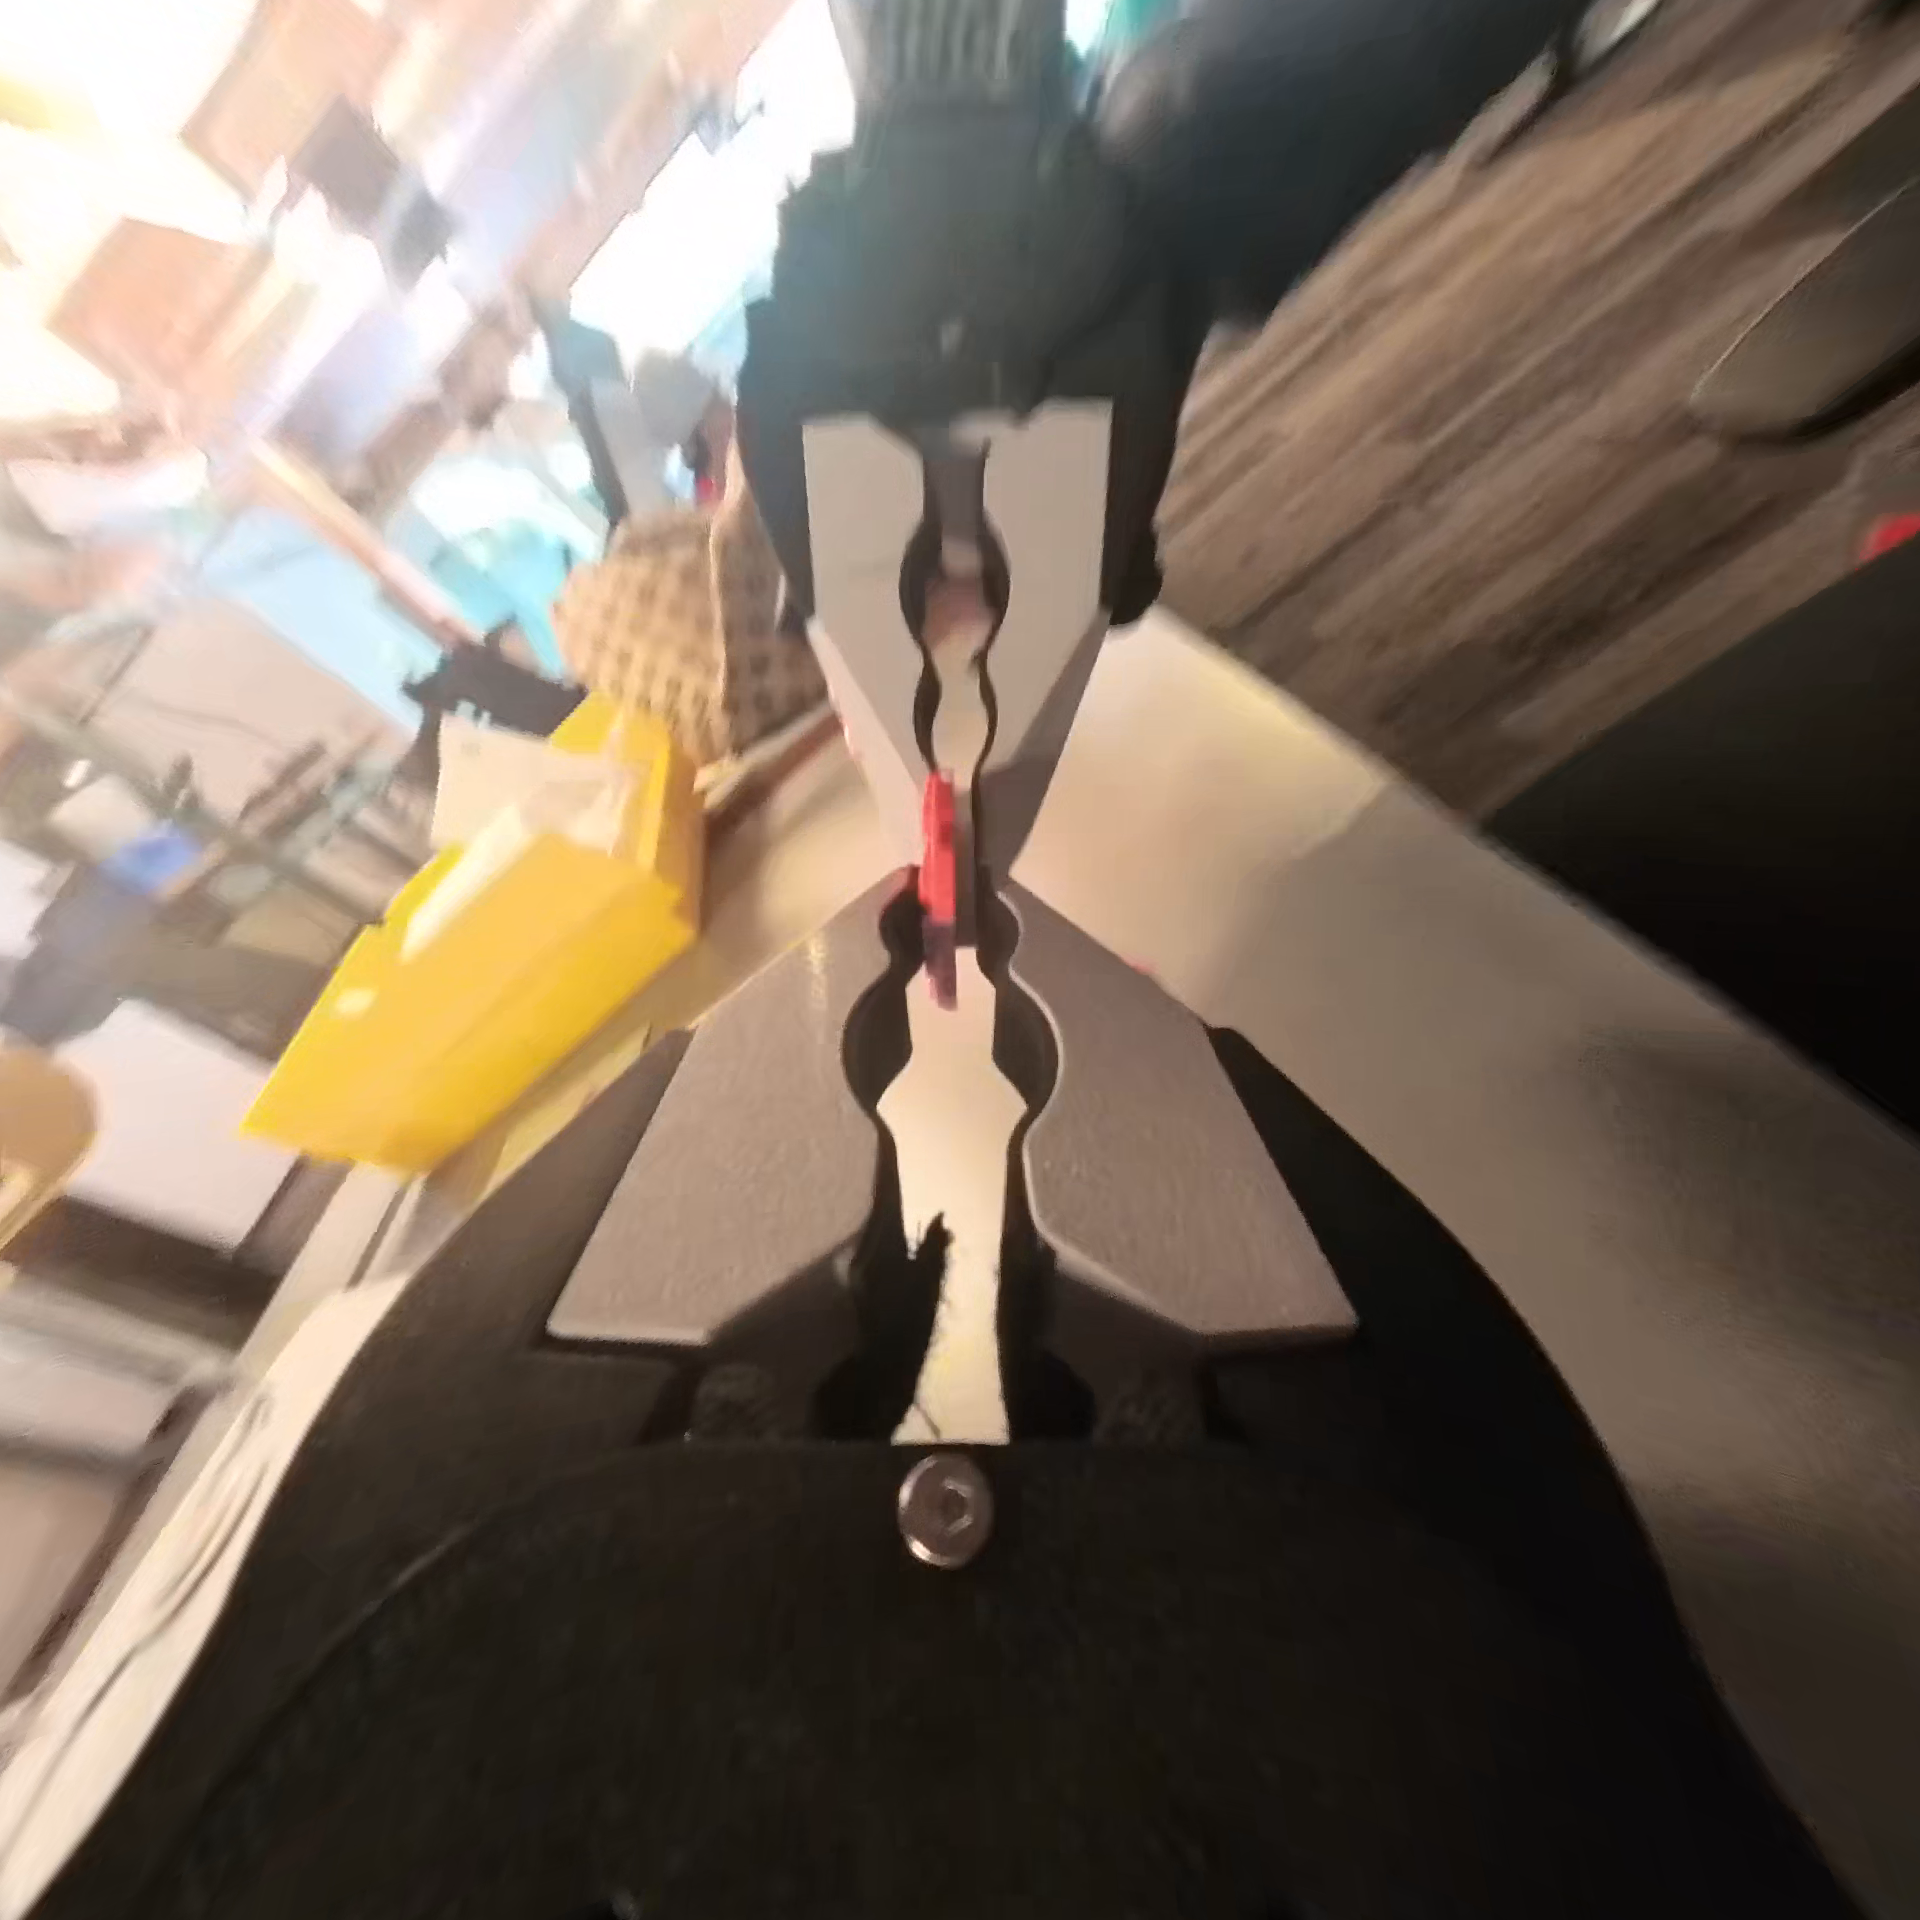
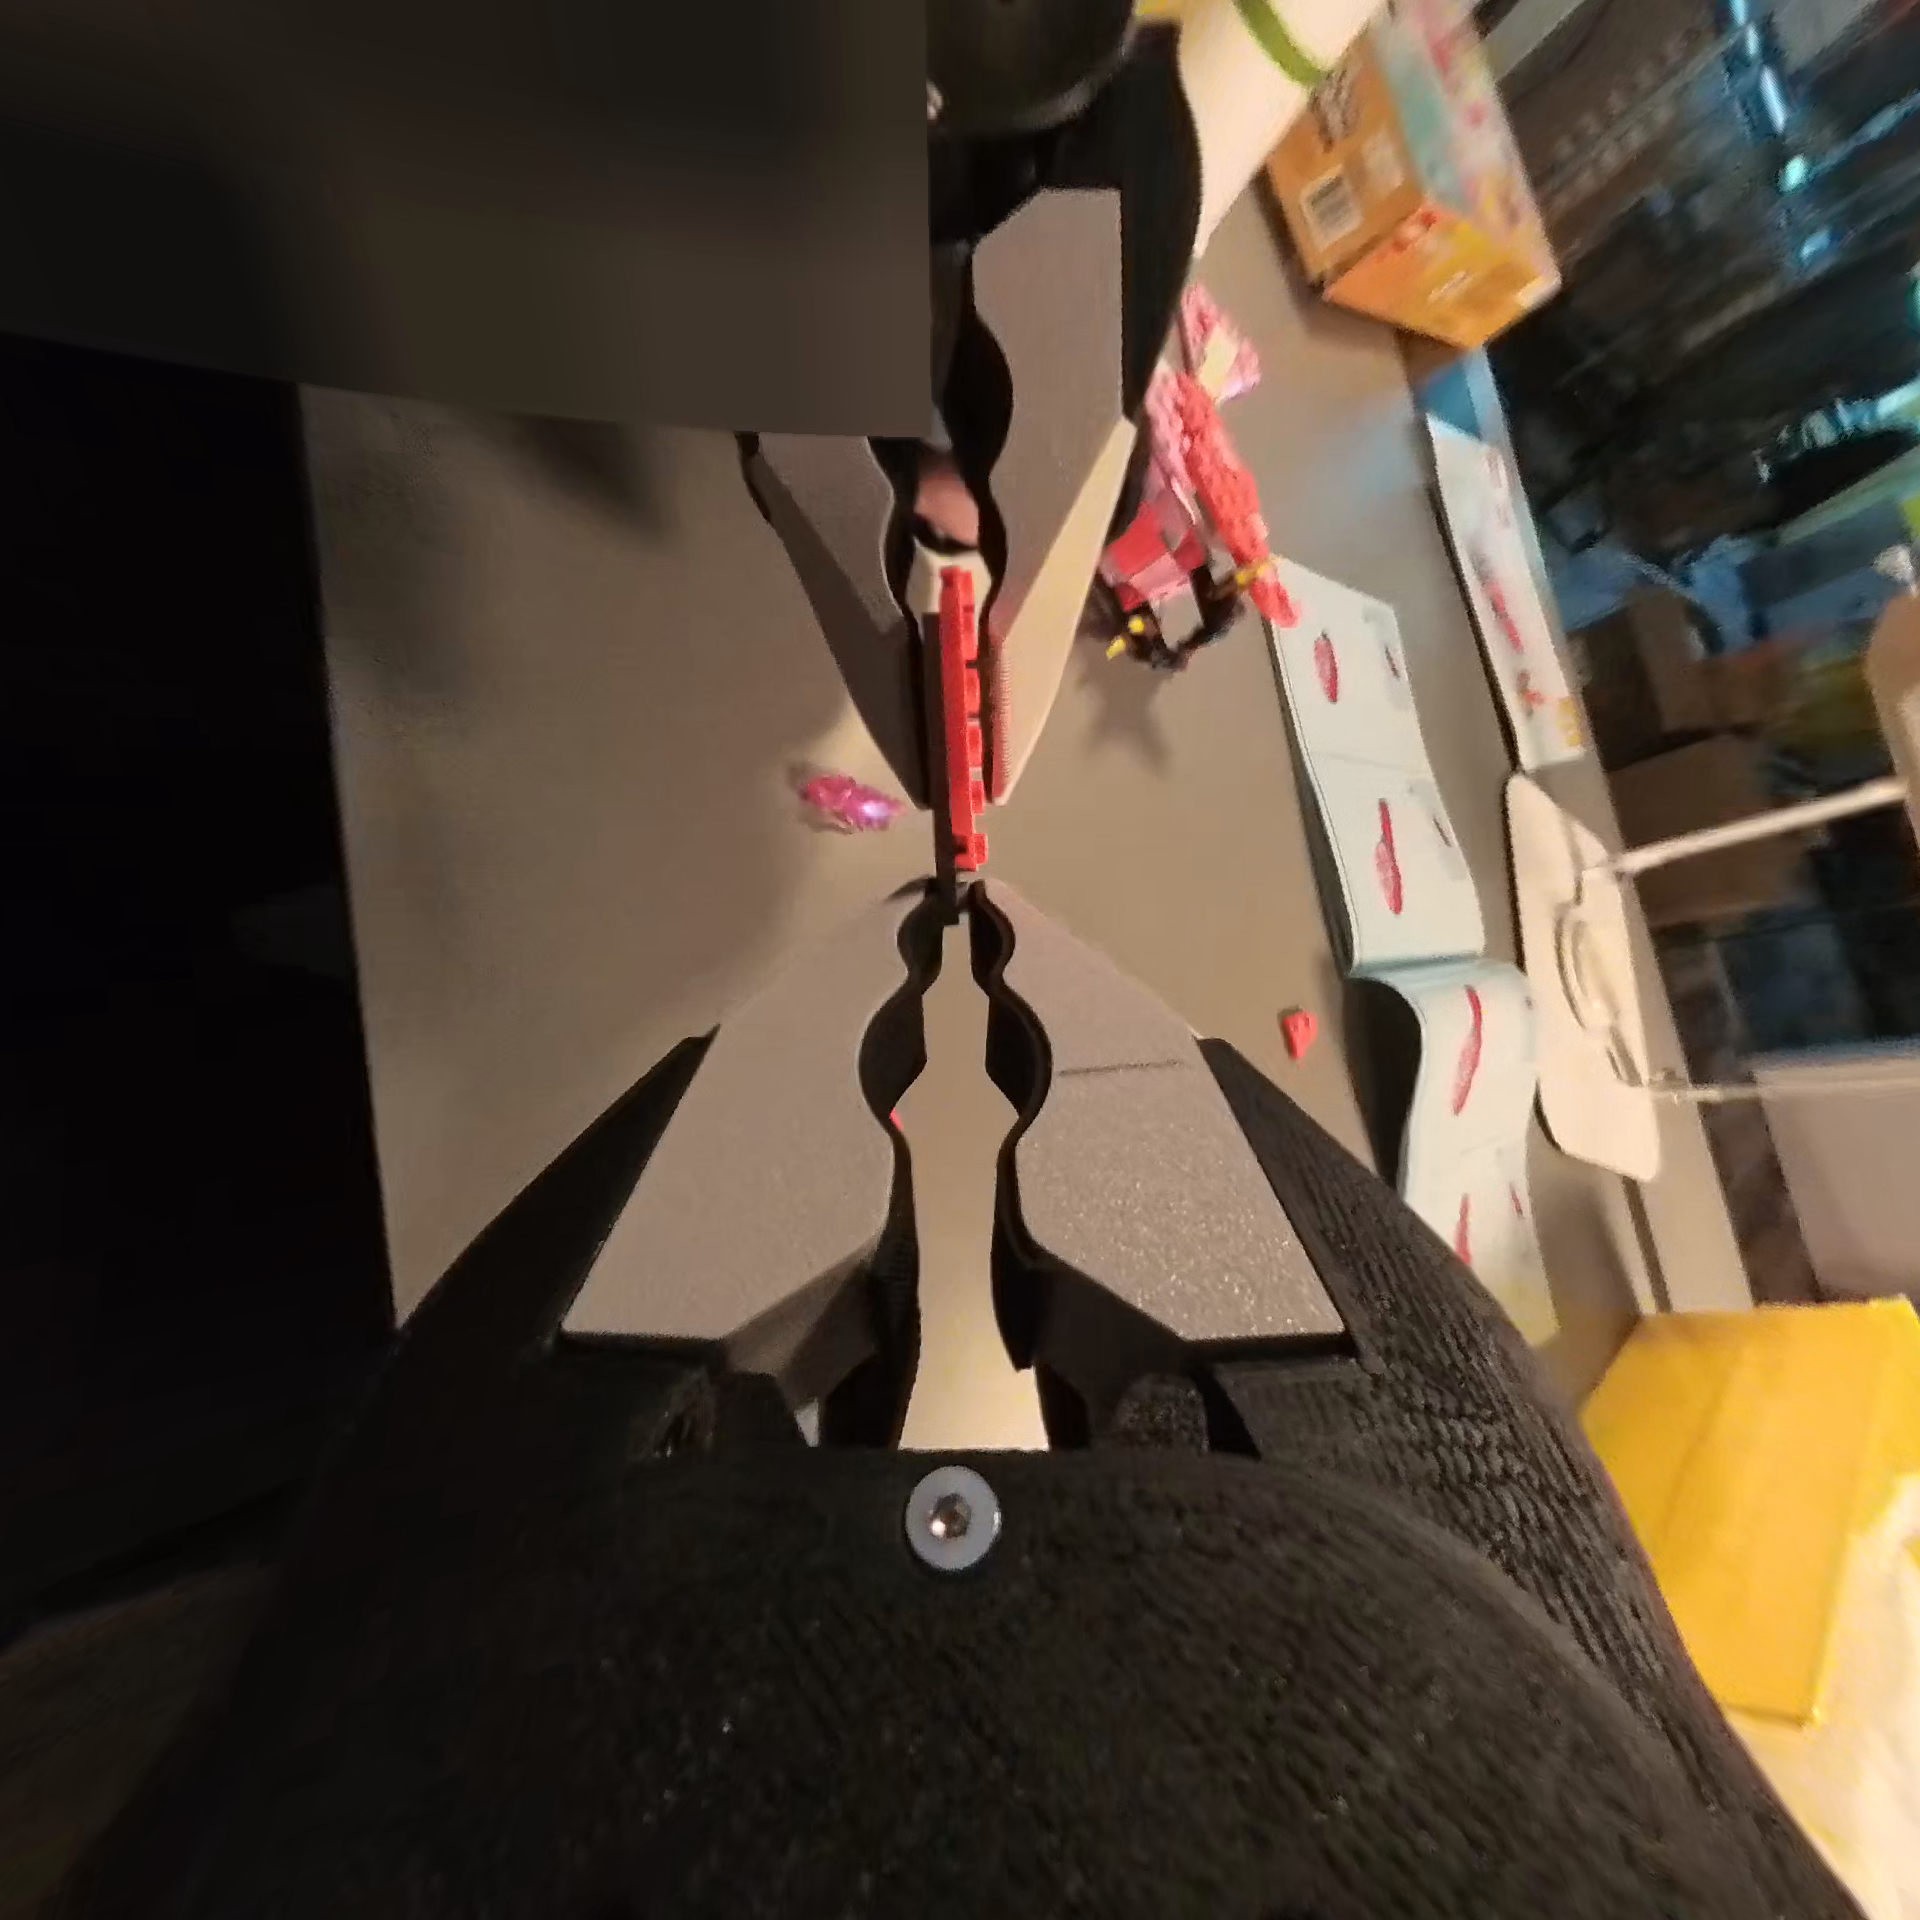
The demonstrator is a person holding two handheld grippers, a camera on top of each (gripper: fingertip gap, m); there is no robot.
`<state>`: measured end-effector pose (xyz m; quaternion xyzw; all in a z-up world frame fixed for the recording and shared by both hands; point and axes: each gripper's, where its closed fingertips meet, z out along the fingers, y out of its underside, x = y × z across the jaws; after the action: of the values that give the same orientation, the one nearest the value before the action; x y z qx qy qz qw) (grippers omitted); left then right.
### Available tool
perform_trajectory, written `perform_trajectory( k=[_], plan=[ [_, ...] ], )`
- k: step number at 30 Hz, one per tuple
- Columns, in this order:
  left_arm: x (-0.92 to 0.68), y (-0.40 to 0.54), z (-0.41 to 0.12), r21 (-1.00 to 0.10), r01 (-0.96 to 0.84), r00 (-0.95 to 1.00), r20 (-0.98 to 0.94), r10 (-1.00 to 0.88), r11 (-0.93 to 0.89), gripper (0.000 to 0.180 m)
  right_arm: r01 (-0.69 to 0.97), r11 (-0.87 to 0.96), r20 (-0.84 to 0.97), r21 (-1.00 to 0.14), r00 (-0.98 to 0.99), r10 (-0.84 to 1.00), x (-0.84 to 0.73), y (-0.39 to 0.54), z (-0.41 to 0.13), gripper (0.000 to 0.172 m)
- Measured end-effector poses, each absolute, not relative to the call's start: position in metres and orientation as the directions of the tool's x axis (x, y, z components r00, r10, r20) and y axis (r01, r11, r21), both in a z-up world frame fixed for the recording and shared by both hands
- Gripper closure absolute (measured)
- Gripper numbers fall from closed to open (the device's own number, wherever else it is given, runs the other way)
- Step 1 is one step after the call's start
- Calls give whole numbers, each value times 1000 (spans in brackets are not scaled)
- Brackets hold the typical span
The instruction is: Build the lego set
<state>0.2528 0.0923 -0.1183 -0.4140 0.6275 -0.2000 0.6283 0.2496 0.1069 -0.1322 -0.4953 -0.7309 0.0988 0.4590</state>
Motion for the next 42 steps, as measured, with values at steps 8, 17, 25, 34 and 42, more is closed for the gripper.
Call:
perform_trajectory(
  k=[8, 17, 25, 34, 42],
  plan=[
    [249, 130, -153, -377, -680, 60, -883, -465, 628, 137, 904, 361, 659, -231, -128, 742, 271, 138, -160, 170],
    [244, 138, -144, -307, -741, 74, -921, -382, 597, 174, 854, 387, 602, -349, -112, 791, 257, 124, -152, 162],
    [225, 157, -138, -382, -736, 155, -898, -411, 559, 174, 829, 251, 179, -499, -185, 966, 285, 73, -186, 98],
    [230, 149, -140, -336, -728, 109, -917, -383, 597, 174, 874, -52, -106, -484, 1, 994, 293, 51, -192, 76],
    [233, 145, -140, -330, -717, 97, -920, -380, 614, 174, 817, -3, 2, -576, 6, 1000, 271, 66, -182, 65]
  ],
)
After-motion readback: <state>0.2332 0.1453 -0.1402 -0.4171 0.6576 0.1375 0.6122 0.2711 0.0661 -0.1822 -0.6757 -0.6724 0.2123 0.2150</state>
